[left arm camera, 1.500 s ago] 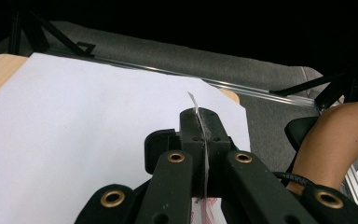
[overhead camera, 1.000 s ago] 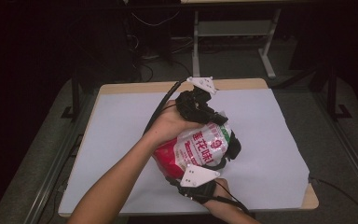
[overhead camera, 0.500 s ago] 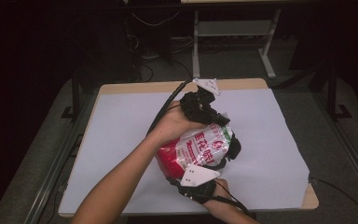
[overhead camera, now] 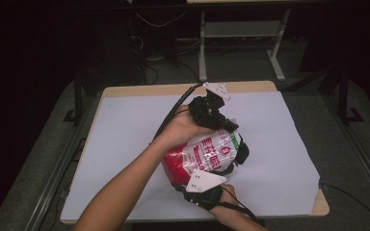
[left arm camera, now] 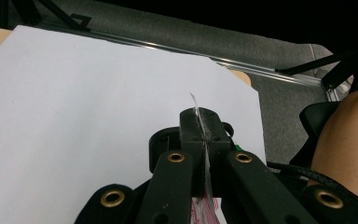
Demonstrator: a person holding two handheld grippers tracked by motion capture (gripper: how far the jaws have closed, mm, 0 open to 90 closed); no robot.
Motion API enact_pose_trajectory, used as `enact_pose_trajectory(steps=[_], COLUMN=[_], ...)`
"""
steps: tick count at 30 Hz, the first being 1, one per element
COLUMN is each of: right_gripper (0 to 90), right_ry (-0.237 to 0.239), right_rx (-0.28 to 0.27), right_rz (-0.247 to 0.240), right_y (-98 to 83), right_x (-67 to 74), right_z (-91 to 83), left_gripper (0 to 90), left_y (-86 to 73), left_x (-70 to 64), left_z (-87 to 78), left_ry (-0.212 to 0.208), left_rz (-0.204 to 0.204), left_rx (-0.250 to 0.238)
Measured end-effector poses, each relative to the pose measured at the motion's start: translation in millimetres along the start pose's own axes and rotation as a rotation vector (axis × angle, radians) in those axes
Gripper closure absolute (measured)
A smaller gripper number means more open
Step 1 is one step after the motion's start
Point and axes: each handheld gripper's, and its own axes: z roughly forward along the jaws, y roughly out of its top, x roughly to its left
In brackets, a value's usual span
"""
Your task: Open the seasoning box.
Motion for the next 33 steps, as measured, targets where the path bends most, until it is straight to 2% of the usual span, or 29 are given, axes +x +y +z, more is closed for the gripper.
enact_pose_trajectory(steps=[5, 12, 19, 26, 33], right_gripper=[81.1, 81.2, 81.1, 81.2, 81.2], right_ry=[0.0, 0.008, 0.01, 0.013, 0.009], right_rx=[0.003, 0.009, 0.01, -0.012, -0.025], right_rz=[-0.003, -0.007, -0.001, 0.012, 0.027], right_y=[-0.6, -1.7, -2.3, -1.0, -1.0], right_x=[-0.2, 0.7, 0.6, -1.0, -3.7], right_z=[0.6, 2.3, 3.1, 0.1, -2.3], left_gripper=[90.0, 90.0, 90.0, 90.0, 90.0], left_y=[0.0, 3.4, 6.0, 12.2, 16.0], left_x=[-0.4, -2.1, -4.7, -5.9, -5.5], left_z=[1.8, 1.5, 4.8, 12.5, 18.3], left_ry=[0.004, 0.021, 0.03, 0.042, 0.043], left_rz=[-0.001, 0.006, -0.001, 0.024, 0.034], left_rx=[0.011, 0.069, 0.089, 0.123, 0.134])
